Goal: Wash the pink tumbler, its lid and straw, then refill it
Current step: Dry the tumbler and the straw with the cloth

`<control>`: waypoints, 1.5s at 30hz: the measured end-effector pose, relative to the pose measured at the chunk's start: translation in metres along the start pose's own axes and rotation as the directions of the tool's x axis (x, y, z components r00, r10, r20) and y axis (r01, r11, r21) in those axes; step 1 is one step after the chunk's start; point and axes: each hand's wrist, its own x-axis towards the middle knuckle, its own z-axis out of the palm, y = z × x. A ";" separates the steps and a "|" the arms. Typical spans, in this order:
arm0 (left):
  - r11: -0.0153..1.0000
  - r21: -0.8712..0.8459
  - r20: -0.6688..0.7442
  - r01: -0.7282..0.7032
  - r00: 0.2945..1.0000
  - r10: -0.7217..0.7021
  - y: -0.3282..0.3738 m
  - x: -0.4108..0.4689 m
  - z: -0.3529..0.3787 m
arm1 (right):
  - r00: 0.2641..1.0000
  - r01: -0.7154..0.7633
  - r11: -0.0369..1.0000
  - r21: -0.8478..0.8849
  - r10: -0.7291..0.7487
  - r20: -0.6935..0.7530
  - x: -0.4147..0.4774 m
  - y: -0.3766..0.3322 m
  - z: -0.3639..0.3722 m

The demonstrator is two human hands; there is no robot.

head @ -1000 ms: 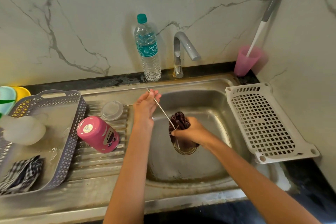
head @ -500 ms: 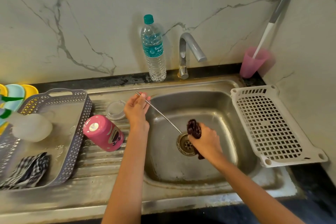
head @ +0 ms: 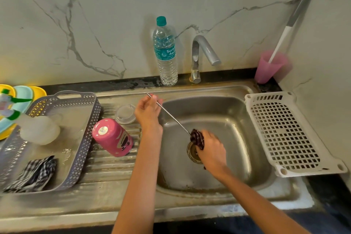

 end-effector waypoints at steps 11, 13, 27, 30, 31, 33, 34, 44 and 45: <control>0.153 0.684 0.598 -0.713 0.669 0.442 0.031 0.093 0.040 | 0.988 -0.146 0.977 0.156 0.136 0.075 0.022 0.011 -0.014; 0.085 0.741 0.602 -0.666 0.715 0.355 0.024 0.113 0.036 | 0.987 -0.156 0.969 0.190 0.145 0.074 0.027 0.009 -0.016; -0.219 0.864 0.480 -0.454 0.873 0.085 -0.004 0.168 0.002 | 0.963 -0.264 0.914 0.309 0.230 0.143 0.037 0.008 -0.019; -0.212 0.886 0.436 -0.413 0.897 0.074 -0.009 0.170 -0.004 | 0.957 -0.285 0.866 0.410 0.230 0.177 0.036 0.006 -0.021; -0.227 0.887 0.427 -0.402 0.901 0.072 -0.010 0.168 -0.005 | 0.952 -0.301 0.836 0.459 0.236 0.196 0.037 0.007 -0.020; -0.248 0.885 0.426 -0.394 0.900 0.091 -0.011 0.167 -0.007 | 0.937 -0.345 0.768 0.539 0.253 0.240 0.037 0.010 -0.020; -0.237 0.883 0.442 -0.405 0.888 0.127 -0.012 0.166 -0.007 | 0.928 -0.371 0.729 0.575 0.264 0.264 0.037 0.009 -0.021; 0.683 0.730 0.417 0.016 0.781 -0.465 -0.061 -0.006 -0.020 | 0.828 -0.559 0.154 0.815 0.166 0.536 0.033 0.005 -0.049; 0.744 0.658 0.473 0.113 0.707 -0.525 -0.068 -0.014 -0.025 | 0.833 -0.552 0.134 0.823 0.133 0.537 0.031 0.005 -0.055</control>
